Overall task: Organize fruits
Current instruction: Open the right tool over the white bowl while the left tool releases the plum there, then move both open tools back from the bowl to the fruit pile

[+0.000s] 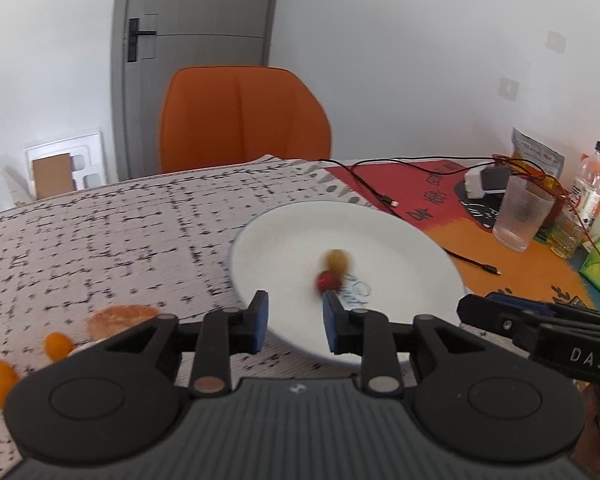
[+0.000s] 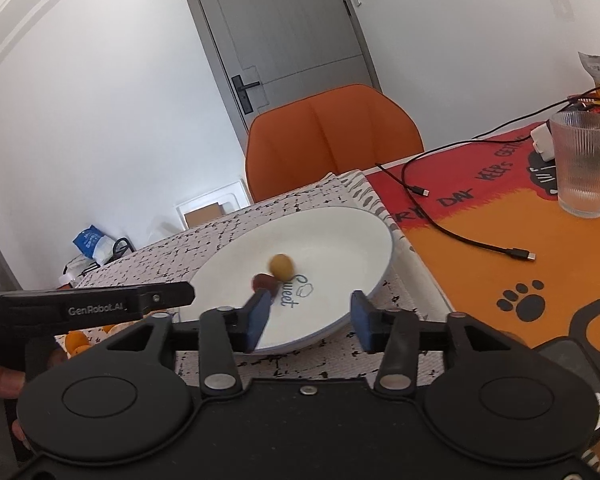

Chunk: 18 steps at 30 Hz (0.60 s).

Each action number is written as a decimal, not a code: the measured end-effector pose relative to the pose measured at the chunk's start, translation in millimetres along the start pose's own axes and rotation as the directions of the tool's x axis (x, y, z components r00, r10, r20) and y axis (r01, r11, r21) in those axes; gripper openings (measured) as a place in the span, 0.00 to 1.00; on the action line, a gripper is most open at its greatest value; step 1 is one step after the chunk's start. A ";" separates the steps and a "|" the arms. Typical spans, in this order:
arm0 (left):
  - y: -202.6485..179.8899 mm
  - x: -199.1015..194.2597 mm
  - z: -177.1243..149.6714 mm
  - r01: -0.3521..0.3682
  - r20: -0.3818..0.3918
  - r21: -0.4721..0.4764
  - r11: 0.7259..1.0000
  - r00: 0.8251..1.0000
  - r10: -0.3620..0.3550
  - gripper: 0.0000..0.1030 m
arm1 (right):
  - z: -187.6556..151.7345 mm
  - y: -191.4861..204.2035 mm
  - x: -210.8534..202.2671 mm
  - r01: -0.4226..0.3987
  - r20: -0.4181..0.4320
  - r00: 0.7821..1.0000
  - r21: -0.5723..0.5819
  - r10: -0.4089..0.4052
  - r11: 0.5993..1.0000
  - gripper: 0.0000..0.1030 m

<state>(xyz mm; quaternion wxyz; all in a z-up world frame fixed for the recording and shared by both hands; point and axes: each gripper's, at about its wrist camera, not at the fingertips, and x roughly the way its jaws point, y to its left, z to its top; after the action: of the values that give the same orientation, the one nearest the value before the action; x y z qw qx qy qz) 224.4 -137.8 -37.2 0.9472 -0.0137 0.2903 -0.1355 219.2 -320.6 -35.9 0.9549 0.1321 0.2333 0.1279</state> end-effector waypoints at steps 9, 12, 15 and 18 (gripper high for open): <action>28.1 -29.8 -8.2 -0.107 0.019 -0.033 0.994 0.994 0.108 0.74 | 1.2 27.9 -5.8 -0.020 0.003 1.000 -0.041 0.021 0.999 0.86; 38.7 -40.3 -12.0 -0.137 0.025 -0.052 0.989 0.990 0.139 0.81 | 1.0 36.3 -7.2 -0.031 0.004 0.999 -0.049 0.032 0.998 0.99; 48.9 -50.5 -17.2 -0.169 0.031 -0.064 0.984 0.985 0.171 0.82 | -0.7 43.4 -6.7 -0.048 -0.005 0.999 -0.059 0.047 0.997 1.00; 58.3 -59.2 -21.8 -0.189 0.029 -0.084 0.978 0.981 0.192 0.85 | -2.8 51.7 -5.4 -0.047 -0.017 0.999 -0.074 0.046 0.996 1.00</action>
<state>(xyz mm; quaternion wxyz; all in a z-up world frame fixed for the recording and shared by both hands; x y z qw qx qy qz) 179.8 -64.9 -29.1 0.9597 -0.0268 0.2780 -0.0322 203.8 -273.5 -19.9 0.9541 0.1011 0.2325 0.1597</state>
